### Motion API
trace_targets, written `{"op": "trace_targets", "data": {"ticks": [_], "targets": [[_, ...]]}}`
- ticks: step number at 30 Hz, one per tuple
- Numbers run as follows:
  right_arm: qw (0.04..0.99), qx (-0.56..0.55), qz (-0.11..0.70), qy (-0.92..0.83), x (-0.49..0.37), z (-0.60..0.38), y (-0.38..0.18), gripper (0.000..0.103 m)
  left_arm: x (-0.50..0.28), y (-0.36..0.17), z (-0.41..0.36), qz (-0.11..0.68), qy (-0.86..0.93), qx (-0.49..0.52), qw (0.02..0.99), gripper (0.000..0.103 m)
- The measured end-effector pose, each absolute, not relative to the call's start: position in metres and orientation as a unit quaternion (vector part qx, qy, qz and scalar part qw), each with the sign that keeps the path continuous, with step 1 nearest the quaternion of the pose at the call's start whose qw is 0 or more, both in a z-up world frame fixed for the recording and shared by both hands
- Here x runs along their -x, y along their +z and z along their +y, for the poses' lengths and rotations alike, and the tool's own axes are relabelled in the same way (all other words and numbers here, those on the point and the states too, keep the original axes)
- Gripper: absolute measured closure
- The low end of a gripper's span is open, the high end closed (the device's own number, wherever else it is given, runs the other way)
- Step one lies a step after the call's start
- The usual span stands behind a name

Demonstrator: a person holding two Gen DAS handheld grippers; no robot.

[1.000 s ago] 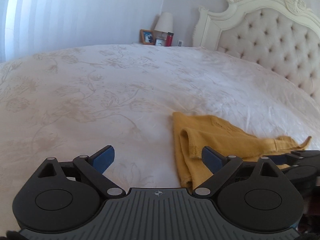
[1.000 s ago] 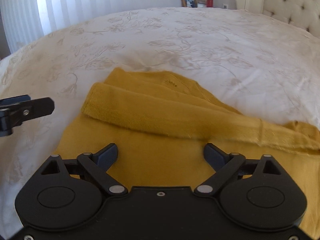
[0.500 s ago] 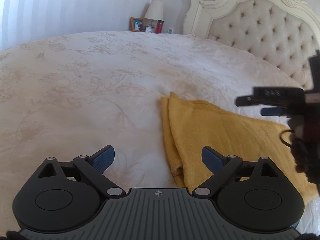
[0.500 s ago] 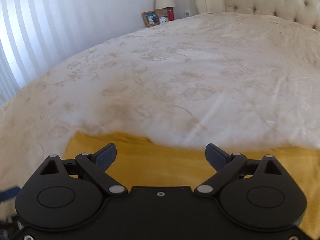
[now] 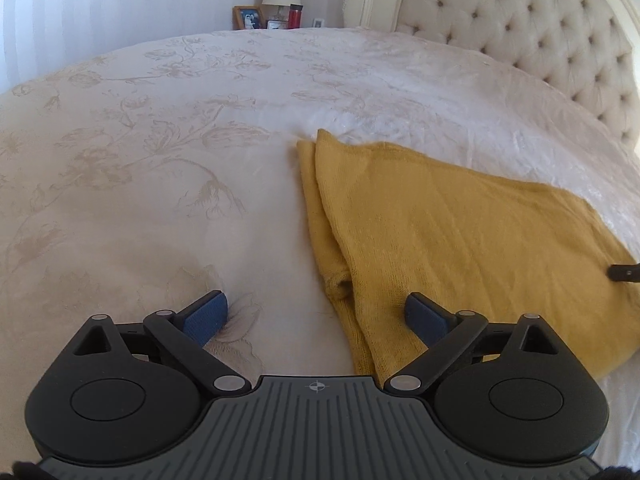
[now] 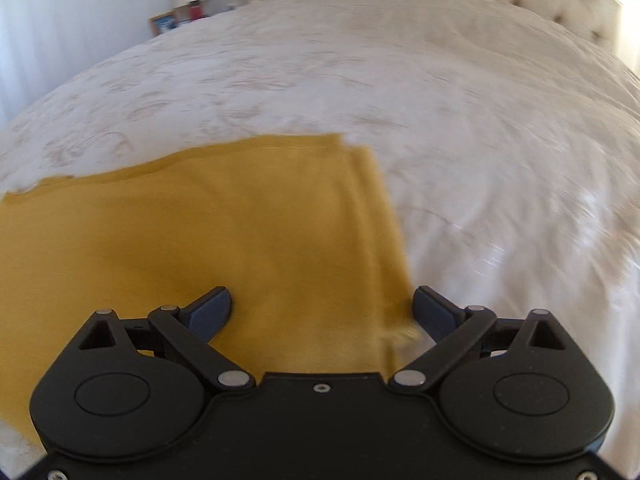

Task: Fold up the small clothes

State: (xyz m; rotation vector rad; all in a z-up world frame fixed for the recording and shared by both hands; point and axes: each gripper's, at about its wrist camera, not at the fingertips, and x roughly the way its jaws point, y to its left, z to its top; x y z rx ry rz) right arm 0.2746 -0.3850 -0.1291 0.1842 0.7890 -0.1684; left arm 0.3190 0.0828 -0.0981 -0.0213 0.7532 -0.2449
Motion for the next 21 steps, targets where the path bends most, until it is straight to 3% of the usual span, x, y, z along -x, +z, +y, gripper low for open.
{"op": "trace_targets", "data": {"ticks": [2, 21], "targets": [[0.921, -0.111, 0.363, -0.089, -0.260, -0.391, -0.125, 0.005, -0.318, -0.101, 0.081, 0.367, -0.123, 0.009, 0.922, 0.000], [0.943, -0.116, 0.301, -0.085, -0.186, -0.388, -0.159, 0.000, -0.305, -0.116, 0.078, 0.320, -0.127, -0.006, 0.939, 0.000]]}}
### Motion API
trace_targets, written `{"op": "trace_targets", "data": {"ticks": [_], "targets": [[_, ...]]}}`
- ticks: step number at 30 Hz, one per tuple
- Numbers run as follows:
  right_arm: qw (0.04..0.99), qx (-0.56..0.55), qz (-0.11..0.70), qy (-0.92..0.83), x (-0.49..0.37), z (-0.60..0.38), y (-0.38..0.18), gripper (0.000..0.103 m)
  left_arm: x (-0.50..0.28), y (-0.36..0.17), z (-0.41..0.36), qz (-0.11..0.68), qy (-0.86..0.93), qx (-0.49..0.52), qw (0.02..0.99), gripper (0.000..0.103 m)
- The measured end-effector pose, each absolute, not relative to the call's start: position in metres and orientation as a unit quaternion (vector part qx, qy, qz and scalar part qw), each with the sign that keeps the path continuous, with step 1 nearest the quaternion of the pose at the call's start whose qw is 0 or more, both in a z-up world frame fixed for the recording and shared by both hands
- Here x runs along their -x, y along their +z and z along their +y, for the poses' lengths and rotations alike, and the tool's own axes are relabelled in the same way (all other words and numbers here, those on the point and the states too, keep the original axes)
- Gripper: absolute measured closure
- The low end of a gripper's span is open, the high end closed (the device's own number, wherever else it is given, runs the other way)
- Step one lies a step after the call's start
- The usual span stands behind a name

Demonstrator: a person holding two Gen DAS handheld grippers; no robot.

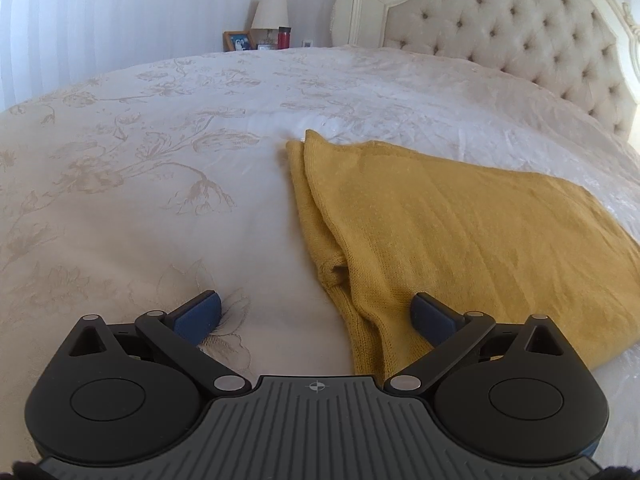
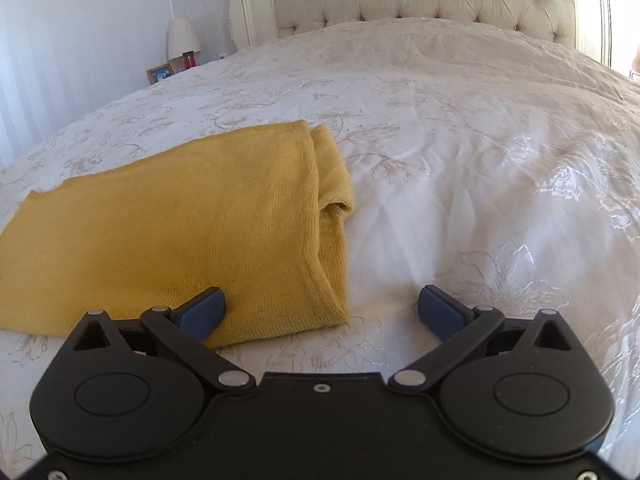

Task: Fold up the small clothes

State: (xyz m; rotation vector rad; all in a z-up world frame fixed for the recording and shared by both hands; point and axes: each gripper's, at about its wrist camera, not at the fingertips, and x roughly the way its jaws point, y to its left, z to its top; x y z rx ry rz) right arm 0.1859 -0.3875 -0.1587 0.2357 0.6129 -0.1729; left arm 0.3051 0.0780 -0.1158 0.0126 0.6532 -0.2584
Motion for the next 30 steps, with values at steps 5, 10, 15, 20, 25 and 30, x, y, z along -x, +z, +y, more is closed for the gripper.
{"op": "trace_targets", "data": {"ticks": [5, 10, 15, 20, 25, 30], "targets": [[0.945, -0.127, 0.291, -0.079, -0.184, -0.391, -0.160, 0.000, -0.302, -0.116, 0.085, 0.310, -0.136, 0.014, 0.941, 0.000], [0.946, -0.132, 0.287, -0.077, -0.182, -0.392, -0.161, 0.000, -0.302, -0.115, 0.084, 0.315, -0.138, 0.011, 0.939, 0.000], [0.946, -0.149, 0.279, -0.070, -0.179, -0.395, -0.162, 0.000, -0.298, -0.100, 0.073, 0.348, -0.116, -0.021, 0.930, 0.006], [0.947, -0.169, 0.267, -0.060, -0.175, -0.400, -0.162, 0.000, -0.270, -0.063, 0.051, 0.322, -0.103, -0.015, 0.941, 0.013], [0.946, -0.189, 0.257, -0.052, -0.172, -0.405, -0.162, 0.000, -0.279, -0.043, -0.007, 0.313, -0.136, -0.067, 0.937, 0.013], [0.946, -0.197, 0.253, -0.047, -0.170, -0.407, -0.163, 0.000, -0.312, -0.052, -0.059, 0.337, -0.142, -0.072, 0.928, 0.013]]}}
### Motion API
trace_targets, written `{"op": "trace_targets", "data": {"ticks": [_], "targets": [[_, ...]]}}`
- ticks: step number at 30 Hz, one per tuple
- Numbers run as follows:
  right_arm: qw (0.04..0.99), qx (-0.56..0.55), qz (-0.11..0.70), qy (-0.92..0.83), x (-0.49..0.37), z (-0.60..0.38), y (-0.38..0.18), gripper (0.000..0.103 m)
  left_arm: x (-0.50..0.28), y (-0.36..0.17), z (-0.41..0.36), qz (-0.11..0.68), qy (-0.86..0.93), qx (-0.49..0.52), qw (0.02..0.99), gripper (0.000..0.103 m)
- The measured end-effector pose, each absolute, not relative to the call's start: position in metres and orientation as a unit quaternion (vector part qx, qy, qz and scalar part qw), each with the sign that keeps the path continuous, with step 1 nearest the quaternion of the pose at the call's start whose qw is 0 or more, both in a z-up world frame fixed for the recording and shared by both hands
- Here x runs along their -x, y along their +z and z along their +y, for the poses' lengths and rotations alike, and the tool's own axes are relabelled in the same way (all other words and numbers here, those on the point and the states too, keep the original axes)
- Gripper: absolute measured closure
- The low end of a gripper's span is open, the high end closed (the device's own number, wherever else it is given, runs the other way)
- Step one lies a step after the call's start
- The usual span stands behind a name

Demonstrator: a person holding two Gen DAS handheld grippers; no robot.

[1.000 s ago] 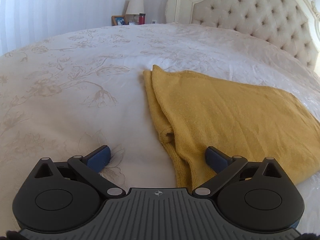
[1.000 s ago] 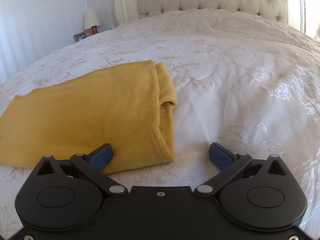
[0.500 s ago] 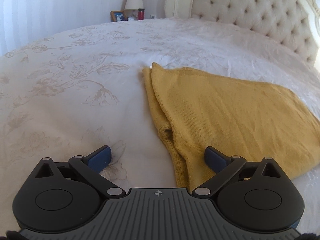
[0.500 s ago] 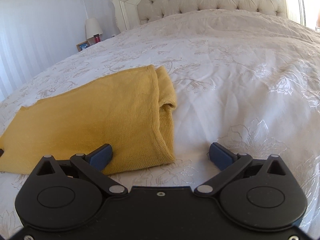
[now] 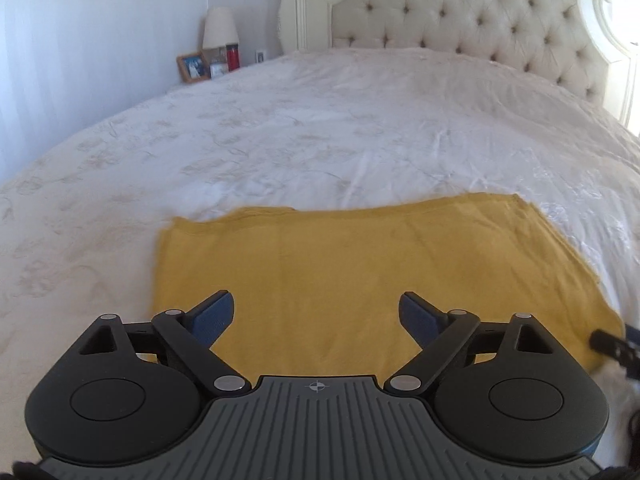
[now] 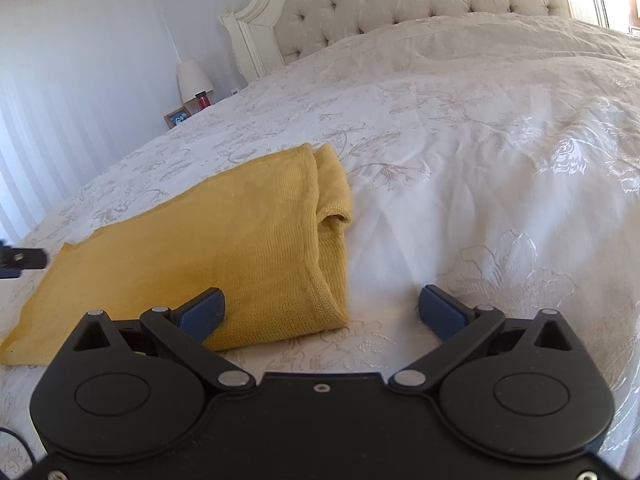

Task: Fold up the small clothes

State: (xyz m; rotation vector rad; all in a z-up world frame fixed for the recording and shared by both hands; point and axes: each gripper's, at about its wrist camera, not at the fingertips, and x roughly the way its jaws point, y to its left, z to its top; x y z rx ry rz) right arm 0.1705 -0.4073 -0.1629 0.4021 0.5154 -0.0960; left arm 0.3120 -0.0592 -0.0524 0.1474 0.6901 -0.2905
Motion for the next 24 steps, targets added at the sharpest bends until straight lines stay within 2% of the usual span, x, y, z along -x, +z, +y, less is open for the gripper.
{"op": "trace_targets", "data": {"ticks": [5, 12, 24], "targets": [[0.946, -0.204, 0.250, -0.044, -0.169, -0.409, -0.163, 0.000, -0.349, -0.069, -0.079, 0.378, -0.103, -0.033, 0.919, 0.013], [0.945, -0.219, 0.242, -0.037, -0.166, -0.412, -0.164, 0.000, -0.364, -0.096, -0.108, 0.404, -0.108, -0.085, 0.904, 0.013], [0.944, -0.223, 0.242, -0.035, -0.168, -0.412, -0.164, 0.000, -0.318, -0.097, -0.103, 0.408, -0.116, -0.078, 0.902, 0.012]]}}
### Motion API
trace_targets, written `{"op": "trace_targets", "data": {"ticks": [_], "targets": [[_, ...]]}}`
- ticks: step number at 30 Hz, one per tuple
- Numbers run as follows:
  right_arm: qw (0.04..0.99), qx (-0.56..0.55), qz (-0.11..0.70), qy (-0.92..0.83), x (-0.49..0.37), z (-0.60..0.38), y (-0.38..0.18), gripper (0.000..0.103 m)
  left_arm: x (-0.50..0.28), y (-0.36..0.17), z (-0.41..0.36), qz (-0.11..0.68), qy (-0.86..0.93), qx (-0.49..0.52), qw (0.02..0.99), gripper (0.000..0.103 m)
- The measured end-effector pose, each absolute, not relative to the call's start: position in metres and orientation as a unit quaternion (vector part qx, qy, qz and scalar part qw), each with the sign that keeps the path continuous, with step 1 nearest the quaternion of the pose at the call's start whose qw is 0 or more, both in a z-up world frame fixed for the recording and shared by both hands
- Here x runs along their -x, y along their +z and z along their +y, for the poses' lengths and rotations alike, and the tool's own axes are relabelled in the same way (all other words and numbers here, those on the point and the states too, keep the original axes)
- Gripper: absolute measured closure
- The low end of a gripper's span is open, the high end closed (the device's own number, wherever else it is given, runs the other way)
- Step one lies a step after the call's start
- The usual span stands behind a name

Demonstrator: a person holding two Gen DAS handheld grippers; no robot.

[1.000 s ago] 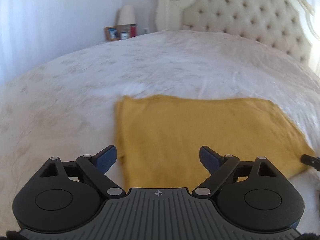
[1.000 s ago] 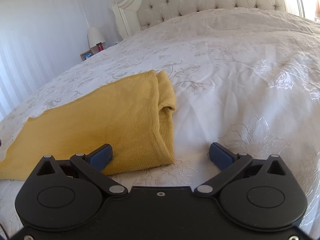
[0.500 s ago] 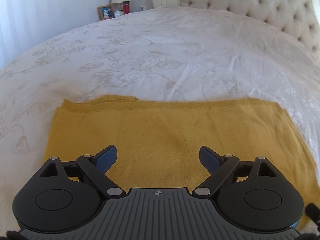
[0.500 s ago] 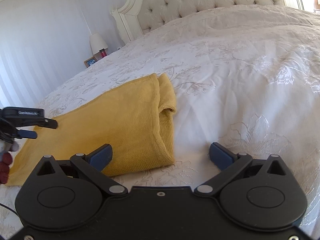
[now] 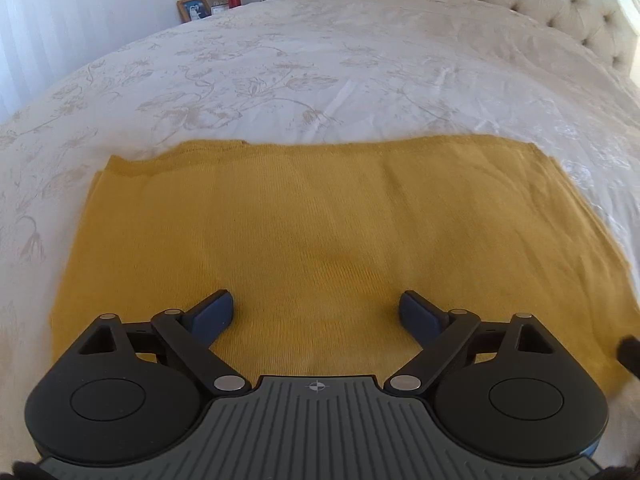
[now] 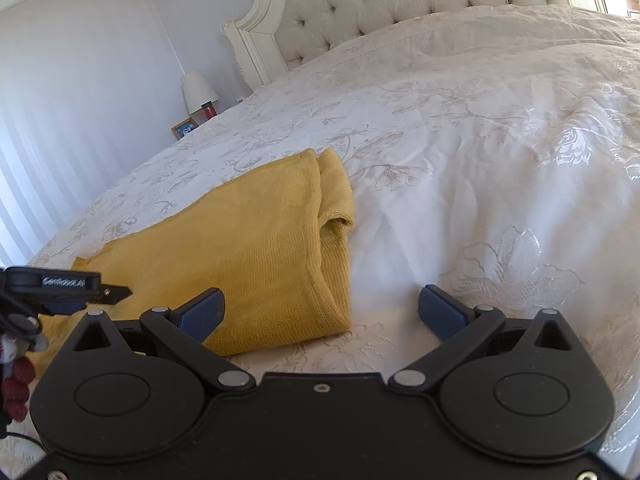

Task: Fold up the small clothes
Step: 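Roll the right tool and move it to the sweater's folded edge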

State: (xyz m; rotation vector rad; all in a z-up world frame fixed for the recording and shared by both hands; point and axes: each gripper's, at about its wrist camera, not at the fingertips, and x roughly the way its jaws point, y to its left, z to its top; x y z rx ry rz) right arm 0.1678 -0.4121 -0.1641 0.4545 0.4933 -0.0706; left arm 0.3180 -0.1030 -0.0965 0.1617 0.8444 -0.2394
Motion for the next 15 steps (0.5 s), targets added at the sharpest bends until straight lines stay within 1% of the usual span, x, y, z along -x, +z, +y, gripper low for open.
{"op": "trace_targets", "data": {"ticks": [6, 9, 15], "targets": [[0.939, -0.239, 0.247, -0.022, -0.169, -0.418, -0.163, 0.000, -0.305, -0.104, -0.102, 0.424, -0.150, -0.102, 0.888, 0.011], [0.928, -0.257, 0.268, 0.009, -0.176, -0.428, -0.159, 0.000, -0.313, -0.105, -0.097, 0.440, -0.158, -0.084, 0.880, 0.011], [0.877, -0.359, 0.309, 0.084, -0.207, -0.462, -0.155, 0.000, -0.317, -0.110, -0.101, 0.451, -0.160, -0.086, 0.874, 0.005]]}}
